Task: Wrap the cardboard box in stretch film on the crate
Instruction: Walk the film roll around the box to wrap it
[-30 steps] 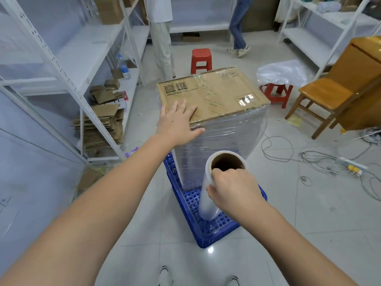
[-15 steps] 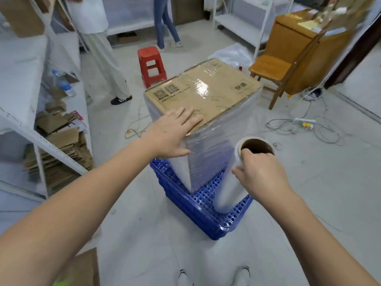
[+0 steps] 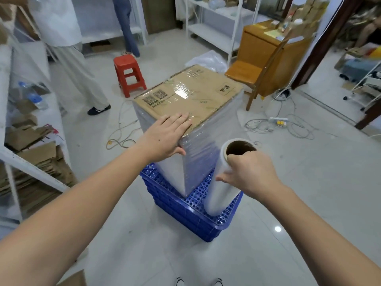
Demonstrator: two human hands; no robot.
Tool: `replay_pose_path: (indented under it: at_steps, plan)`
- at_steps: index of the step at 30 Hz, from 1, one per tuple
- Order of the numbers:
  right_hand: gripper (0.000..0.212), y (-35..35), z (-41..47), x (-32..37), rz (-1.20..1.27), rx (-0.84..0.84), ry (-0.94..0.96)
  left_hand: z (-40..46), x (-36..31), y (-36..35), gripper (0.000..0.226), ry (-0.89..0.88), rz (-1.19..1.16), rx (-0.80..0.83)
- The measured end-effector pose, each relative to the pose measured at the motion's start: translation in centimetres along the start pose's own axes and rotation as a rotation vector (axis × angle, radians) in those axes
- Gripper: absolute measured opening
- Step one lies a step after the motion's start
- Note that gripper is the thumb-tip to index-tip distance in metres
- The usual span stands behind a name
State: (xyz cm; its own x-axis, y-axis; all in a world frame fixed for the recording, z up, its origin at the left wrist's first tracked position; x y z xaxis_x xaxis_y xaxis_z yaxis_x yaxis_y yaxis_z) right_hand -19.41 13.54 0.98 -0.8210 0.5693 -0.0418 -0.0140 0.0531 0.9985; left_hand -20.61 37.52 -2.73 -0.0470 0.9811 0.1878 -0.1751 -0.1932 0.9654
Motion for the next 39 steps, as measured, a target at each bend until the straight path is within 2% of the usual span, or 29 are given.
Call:
replay_pose_path:
  at_steps: [4,9,13,19,24,27,30,32,34,36,39]
  plan:
    - [0.056,0.5,-1.0,0.7,-0.004,-0.096,0.148,0.6,-1.6,1.0,0.104,0.020,0.023,-0.001]
    - [0.044,-0.8,-2.3,1.5,0.009,-0.137,0.301,0.6,-4.4,1.2,0.102,0.032,0.048,-0.031]
    - [0.051,-0.7,-3.6,2.3,0.002,-0.192,0.419,-0.3,-6.9,0.7,0.099,0.021,0.037,-0.095]
    - [0.056,-1.4,-3.8,3.8,0.055,-0.175,0.500,-0.9,-7.3,1.2,0.097,0.062,0.011,-0.074]
    - [0.046,-0.5,-4.2,4.7,0.058,-0.142,0.462,-1.0,-7.1,1.3,0.097,0.075,-0.026,-0.055]
    - [0.051,0.2,-4.7,6.2,0.027,-0.194,0.372,-0.8,-6.9,1.5,0.098,0.071,-0.044,-0.040]
    - [0.044,0.2,-5.1,7.7,-0.029,-0.169,0.322,-0.8,-6.5,1.7,0.101,0.050,-0.050,-0.024]
    - [0.047,-0.1,-5.0,8.6,-0.002,-0.140,0.254,-0.8,-5.9,1.7,0.104,0.023,-0.051,-0.022]
    - [0.038,-0.1,-5.1,9.8,0.021,-0.129,0.199,-0.5,-4.8,1.9,0.103,-0.020,-0.081,-0.001]
    - [0.024,-0.3,-5.2,10.3,0.064,-0.114,0.061,0.0,-3.4,2.1,0.098,-0.098,-0.130,0.034]
    - [0.029,-0.4,-5.0,11.3,0.068,-0.039,-0.105,1.0,-1.5,2.4,0.096,-0.265,-0.153,0.063]
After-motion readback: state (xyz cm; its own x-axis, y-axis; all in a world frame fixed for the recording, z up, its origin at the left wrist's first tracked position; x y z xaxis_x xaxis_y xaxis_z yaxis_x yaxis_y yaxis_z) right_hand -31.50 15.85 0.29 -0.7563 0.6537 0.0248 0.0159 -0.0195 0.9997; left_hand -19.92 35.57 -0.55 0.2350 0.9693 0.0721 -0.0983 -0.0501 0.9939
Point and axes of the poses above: each hand's wrist, its own z-axis towards the middle knuckle, its own y-axis out of the back of the hand, x = y × z, the point moved 5 cm from there along z, towards the middle knuckle, and after that the axes turned 13 degrees about y, right-handed, at the moved point
